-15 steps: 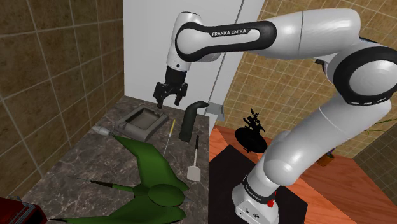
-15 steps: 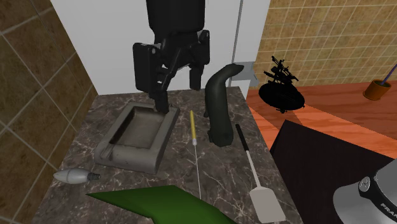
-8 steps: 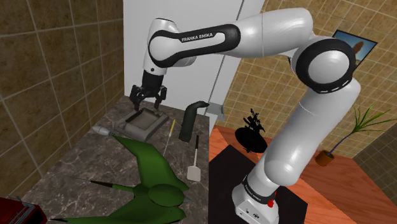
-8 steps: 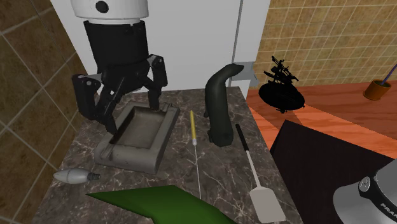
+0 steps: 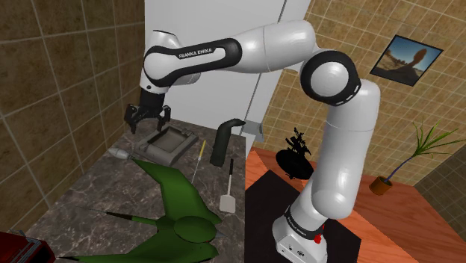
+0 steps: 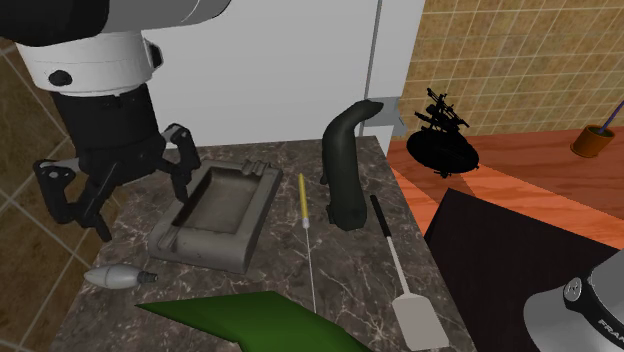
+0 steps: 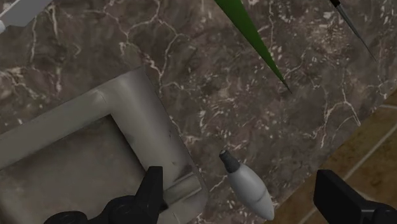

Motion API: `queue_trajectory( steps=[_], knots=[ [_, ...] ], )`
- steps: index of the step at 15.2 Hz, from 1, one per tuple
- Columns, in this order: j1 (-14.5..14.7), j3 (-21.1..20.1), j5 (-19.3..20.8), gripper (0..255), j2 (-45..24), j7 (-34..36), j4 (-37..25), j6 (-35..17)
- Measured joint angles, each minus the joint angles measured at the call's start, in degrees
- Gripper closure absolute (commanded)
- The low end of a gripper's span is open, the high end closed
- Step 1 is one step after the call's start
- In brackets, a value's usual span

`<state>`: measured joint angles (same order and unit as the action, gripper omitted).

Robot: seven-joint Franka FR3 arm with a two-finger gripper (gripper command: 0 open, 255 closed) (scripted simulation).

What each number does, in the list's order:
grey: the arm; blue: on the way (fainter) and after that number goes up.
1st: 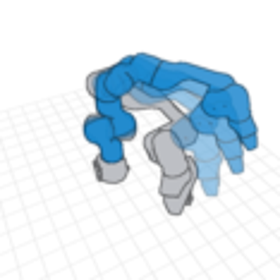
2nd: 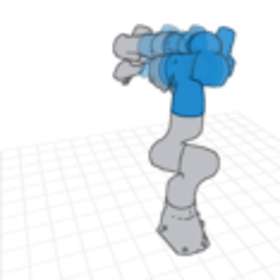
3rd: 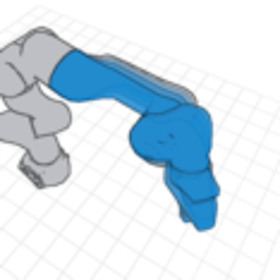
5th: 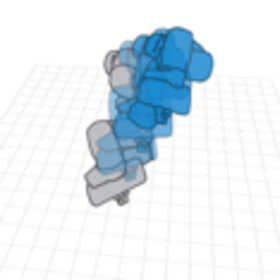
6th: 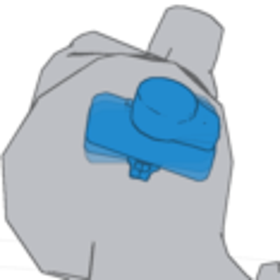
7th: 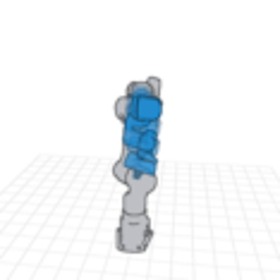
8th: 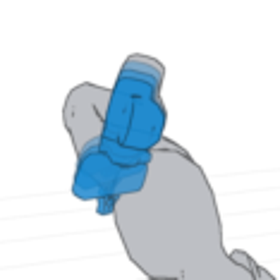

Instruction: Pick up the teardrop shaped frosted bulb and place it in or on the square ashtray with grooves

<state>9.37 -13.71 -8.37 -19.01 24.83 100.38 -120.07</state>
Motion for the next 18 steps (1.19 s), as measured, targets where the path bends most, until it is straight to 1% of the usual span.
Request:
queue_trajectory(
  steps=[1, 4, 9, 15, 16, 18],
  knots=[
    [0.5, 0.08, 0.47, 0, -2.41, 0.84, -2.63, 0.09],
    [1.23, 0.12, 0.89, 0, -5.08, 1.71, -4.2, -1.21],
    [1.82, 0.11, 1.12, 0, -6.94, 1.97, -3.15, -4.18],
    [1.88, 0.14, 1.18, 0, -7.35, 1.97, -3.21, -4.55],
    [1.88, 0.14, 1.18, 255, -7.35, 1.97, -3.21, -4.55],
    [1.88, 0.14, 1.18, 255, -7.35, 1.97, -3.21, -4.55]
  ],
)
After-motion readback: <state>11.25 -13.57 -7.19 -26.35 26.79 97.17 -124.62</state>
